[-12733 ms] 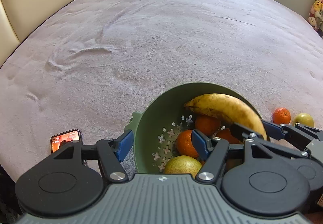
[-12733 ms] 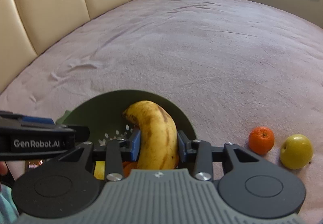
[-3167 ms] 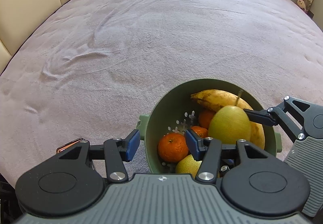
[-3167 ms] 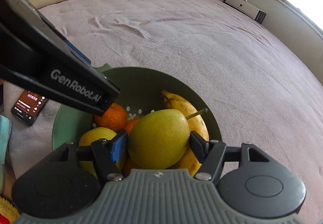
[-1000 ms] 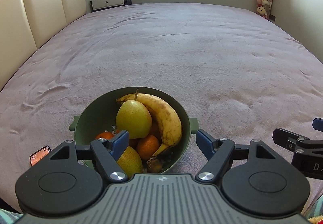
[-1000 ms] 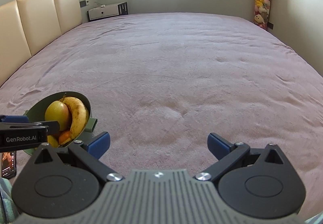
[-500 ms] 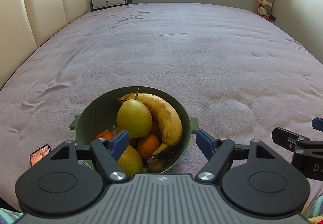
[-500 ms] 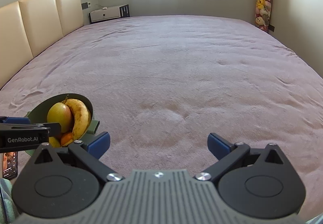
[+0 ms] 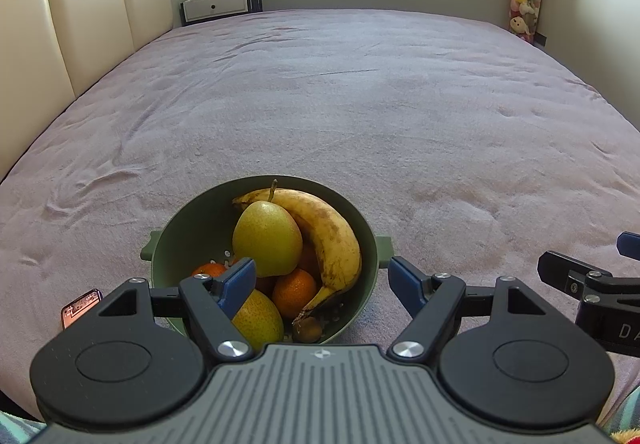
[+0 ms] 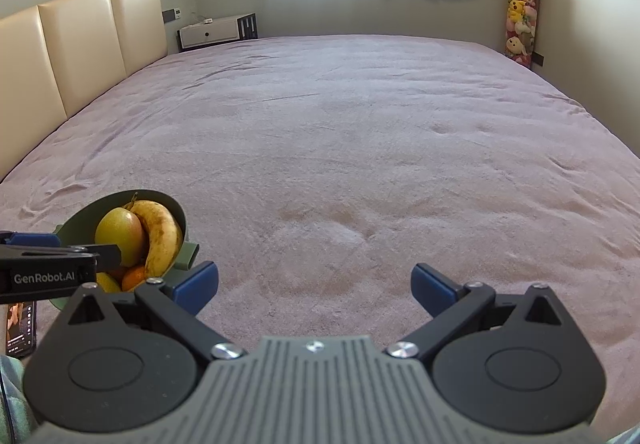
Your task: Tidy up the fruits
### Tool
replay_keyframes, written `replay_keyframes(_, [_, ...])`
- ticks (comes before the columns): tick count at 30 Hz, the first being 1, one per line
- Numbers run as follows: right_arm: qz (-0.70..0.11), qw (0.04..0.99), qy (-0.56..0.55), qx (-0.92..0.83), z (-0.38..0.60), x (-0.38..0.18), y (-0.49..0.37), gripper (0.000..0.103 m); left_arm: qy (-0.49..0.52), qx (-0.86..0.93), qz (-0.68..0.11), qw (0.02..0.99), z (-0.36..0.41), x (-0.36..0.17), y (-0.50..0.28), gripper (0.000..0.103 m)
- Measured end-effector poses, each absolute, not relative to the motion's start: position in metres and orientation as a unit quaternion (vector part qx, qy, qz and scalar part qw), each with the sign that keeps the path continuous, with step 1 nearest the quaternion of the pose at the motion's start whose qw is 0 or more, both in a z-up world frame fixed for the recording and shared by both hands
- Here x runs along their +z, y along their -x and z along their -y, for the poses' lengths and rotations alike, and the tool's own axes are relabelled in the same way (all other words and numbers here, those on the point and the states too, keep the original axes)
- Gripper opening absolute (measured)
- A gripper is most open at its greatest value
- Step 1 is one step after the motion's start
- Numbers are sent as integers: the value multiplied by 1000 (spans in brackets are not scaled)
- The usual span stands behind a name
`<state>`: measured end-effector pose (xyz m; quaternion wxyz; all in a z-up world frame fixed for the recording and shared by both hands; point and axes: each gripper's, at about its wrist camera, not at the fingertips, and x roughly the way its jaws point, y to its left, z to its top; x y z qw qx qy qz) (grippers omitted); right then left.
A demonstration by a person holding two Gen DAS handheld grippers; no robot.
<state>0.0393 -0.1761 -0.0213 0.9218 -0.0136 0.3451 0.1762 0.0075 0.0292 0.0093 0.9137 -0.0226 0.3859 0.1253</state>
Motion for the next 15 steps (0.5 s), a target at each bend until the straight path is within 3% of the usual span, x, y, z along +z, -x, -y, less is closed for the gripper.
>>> replay_keyframes(15, [-347, 921, 15, 175, 174, -20, -38, 99, 25, 125, -384, 914, -28, 12, -6, 88])
